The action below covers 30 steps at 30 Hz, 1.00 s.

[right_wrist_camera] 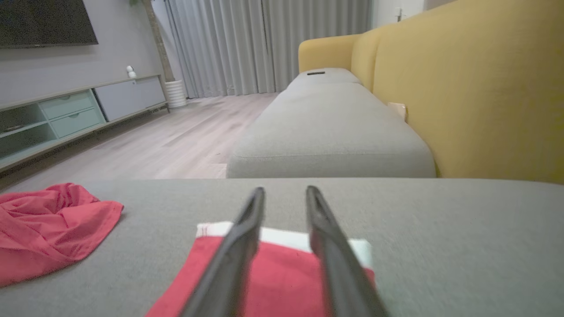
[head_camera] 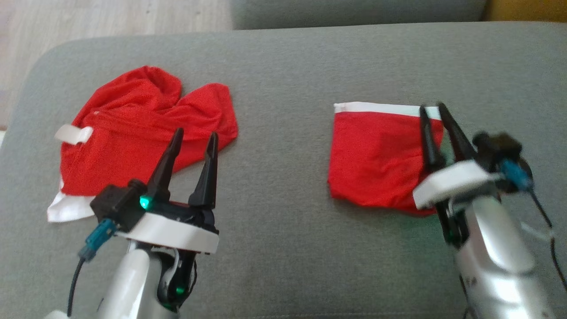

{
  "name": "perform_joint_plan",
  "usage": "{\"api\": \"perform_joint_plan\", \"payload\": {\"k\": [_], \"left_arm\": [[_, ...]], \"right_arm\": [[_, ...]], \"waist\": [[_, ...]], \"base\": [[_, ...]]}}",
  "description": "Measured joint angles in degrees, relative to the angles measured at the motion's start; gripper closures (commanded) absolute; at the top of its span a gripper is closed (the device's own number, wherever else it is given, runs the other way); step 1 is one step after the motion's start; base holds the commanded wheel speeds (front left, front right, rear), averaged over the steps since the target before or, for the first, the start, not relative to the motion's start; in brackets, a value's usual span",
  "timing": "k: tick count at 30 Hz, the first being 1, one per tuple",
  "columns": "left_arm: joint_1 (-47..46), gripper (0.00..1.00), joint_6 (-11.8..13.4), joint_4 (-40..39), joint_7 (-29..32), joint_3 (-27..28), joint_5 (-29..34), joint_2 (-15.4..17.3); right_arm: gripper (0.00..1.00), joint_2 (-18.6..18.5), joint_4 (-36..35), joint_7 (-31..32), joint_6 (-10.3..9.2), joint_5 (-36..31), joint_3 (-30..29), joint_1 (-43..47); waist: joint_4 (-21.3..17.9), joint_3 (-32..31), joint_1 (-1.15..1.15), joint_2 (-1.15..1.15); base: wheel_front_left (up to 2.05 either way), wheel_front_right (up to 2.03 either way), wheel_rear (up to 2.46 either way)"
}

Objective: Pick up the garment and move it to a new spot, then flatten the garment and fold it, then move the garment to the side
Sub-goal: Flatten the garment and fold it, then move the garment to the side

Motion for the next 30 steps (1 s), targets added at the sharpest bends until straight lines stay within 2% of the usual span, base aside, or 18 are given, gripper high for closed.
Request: {"api": "perform_joint_plan", "payload": {"k": [7, 11, 18, 26, 30], "left_arm": [[1.2, 0.0, 0.0, -0.1, 0.0, 0.3, 0.0, 0.0], [1.5, 0.0, 0.0, 0.0, 0.0, 0.6, 0.2, 0.0], [3.9, 0.0, 0.0, 0.0, 0.0, 0.7, 0.3, 0.0], [3.9, 0.0, 0.0, 0.0, 0.0, 0.6, 0.3, 0.0], [3.6, 0.0, 0.0, -0.1, 0.0, -0.4, 0.4, 0.0]], "right_arm": [[0.0, 0.5, -13.4, 0.0, 0.0, -2.9, -5.6, 11.5], [0.0, 1.1, -17.7, -0.1, 0.0, -3.9, -7.7, 15.6], [0.0, 1.6, -18.4, -0.1, 0.0, -2.5, -7.5, 19.6], [0.0, 1.6, -18.4, -0.1, 0.0, -2.5, -7.7, 19.5], [0.0, 1.6, -15.9, 0.1, 0.0, -3.1, -8.7, 19.2]], "waist": [[-2.8, -1.3, 0.0, 0.0], [-3.9, -1.7, 0.0, 0.0], [-4.7, -2.0, 0.0, 0.0], [-4.7, -1.7, 0.0, 0.0], [-4.1, -0.4, 0.0, 0.0]], "base": [[0.0, 0.0, 0.0], [0.0, 0.0, 0.0], [0.0, 0.0, 0.0], [0.0, 0.0, 0.0], [0.0, 0.0, 0.0]]}}
